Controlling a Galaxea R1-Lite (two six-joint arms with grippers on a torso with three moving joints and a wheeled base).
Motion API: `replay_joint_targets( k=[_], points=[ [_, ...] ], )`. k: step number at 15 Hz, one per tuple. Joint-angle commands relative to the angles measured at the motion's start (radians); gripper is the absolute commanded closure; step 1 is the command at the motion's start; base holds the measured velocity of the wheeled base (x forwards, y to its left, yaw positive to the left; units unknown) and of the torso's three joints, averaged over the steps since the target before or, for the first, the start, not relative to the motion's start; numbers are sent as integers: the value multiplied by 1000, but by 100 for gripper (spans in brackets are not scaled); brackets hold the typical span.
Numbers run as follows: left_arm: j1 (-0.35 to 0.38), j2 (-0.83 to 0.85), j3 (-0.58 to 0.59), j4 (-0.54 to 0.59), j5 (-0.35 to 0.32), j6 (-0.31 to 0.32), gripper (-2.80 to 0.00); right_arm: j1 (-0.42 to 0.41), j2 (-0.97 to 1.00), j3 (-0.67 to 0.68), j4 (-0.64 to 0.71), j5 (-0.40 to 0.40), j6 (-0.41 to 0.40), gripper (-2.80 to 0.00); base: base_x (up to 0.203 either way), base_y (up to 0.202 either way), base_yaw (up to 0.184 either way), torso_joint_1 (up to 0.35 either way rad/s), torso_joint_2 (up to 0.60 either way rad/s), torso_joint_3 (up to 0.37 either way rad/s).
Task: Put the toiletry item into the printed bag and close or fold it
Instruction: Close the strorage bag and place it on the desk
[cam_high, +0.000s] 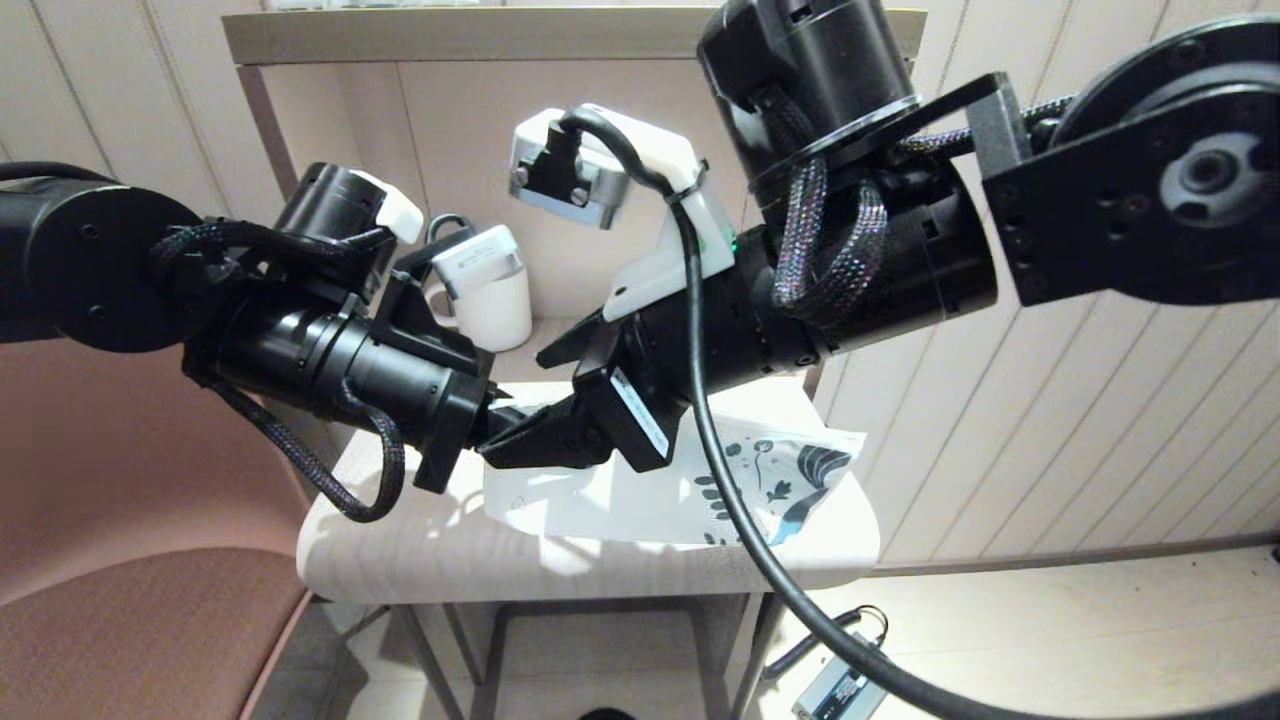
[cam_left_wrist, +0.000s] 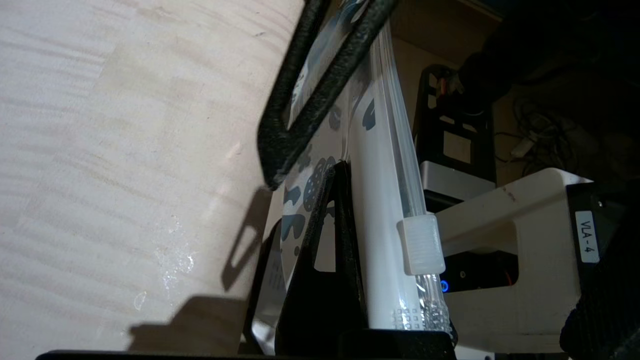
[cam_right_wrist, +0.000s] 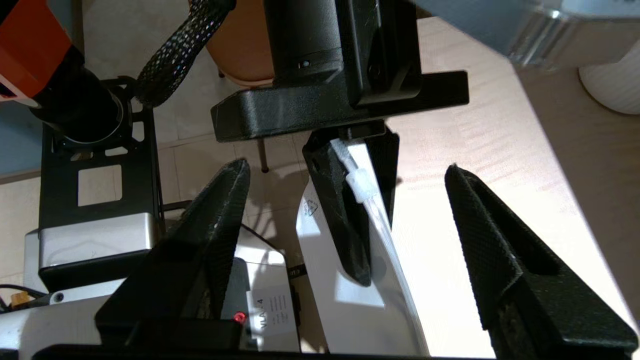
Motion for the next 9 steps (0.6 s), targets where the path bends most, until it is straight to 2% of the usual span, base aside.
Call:
replay_joint_targets(
  k=[1, 4, 5, 9],
  points=[
    [0, 0, 0, 2, -5, 2, 0, 0, 6, 0, -6, 3, -2, -280, 0, 0, 0, 0, 0, 0],
    [-2, 0, 3, 3, -5, 2, 0, -2, 2, 0, -5, 3, -2, -280, 0, 0, 0, 0, 0, 0],
    [-3, 0, 3, 3, -5, 2, 0, -2, 2, 0, -3, 3, -2, 0, 0, 0, 0, 0, 0, 0],
    [-3, -2, 4, 3, -5, 4, 0, -4, 5, 1, -5, 3, -5, 0, 0, 0, 0, 0, 0, 0]
  ],
)
